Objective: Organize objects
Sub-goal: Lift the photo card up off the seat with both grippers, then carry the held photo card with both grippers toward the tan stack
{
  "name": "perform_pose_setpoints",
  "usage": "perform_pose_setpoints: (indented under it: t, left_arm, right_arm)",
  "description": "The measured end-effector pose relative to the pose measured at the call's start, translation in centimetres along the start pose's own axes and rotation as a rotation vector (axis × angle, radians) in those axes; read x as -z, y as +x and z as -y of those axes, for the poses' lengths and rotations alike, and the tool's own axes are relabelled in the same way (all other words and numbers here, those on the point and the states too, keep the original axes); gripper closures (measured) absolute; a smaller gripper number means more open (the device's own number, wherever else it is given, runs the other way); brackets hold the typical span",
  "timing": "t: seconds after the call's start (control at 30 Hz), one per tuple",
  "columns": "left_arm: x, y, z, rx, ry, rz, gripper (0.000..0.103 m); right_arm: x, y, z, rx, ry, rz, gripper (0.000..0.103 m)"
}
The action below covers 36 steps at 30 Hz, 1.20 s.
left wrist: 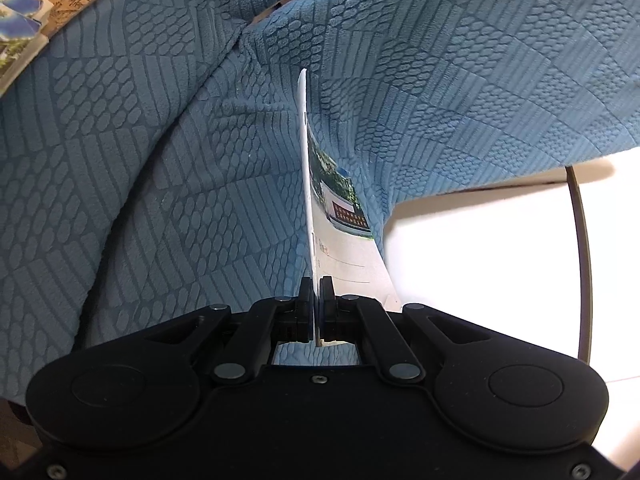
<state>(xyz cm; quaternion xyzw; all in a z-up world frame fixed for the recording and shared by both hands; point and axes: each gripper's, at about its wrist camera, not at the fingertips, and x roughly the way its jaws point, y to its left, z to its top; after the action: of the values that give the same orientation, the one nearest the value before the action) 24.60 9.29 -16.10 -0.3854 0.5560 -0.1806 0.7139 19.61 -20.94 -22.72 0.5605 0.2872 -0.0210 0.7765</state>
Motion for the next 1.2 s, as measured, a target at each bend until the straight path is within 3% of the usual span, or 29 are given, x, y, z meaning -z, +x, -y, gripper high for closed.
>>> perform_pose_setpoints:
  t: [0.3, 0.53, 0.8, 1.2]
  left_arm:
    - [0.8, -2.4, -0.7, 0.011, -0.029, -0.022, 0.101]
    - [0.9, -5.6, -0.6, 0.04, -0.064, -0.014, 0.101]
    - [0.4, -10.2, 0.0, 0.081, -0.037, 0.018, 0.101]
    - [0.0, -15.5, 0.0, 0.087, -0.01, 0.065, 0.101]
  right_arm:
    - [1.4, -2.0, -1.3, 0.07, -0.063, -0.006, 0.097]
    - [2.8, -4.1, -4.6, 0.083, -0.137, 0.001, 0.097]
    - [5.0, -6.4, -7.6, 0.06, -0.181, 0.028, 0.097]
    - [7.7, -7.8, -10.8, 0.036, -0.231, 0.019, 0.097]
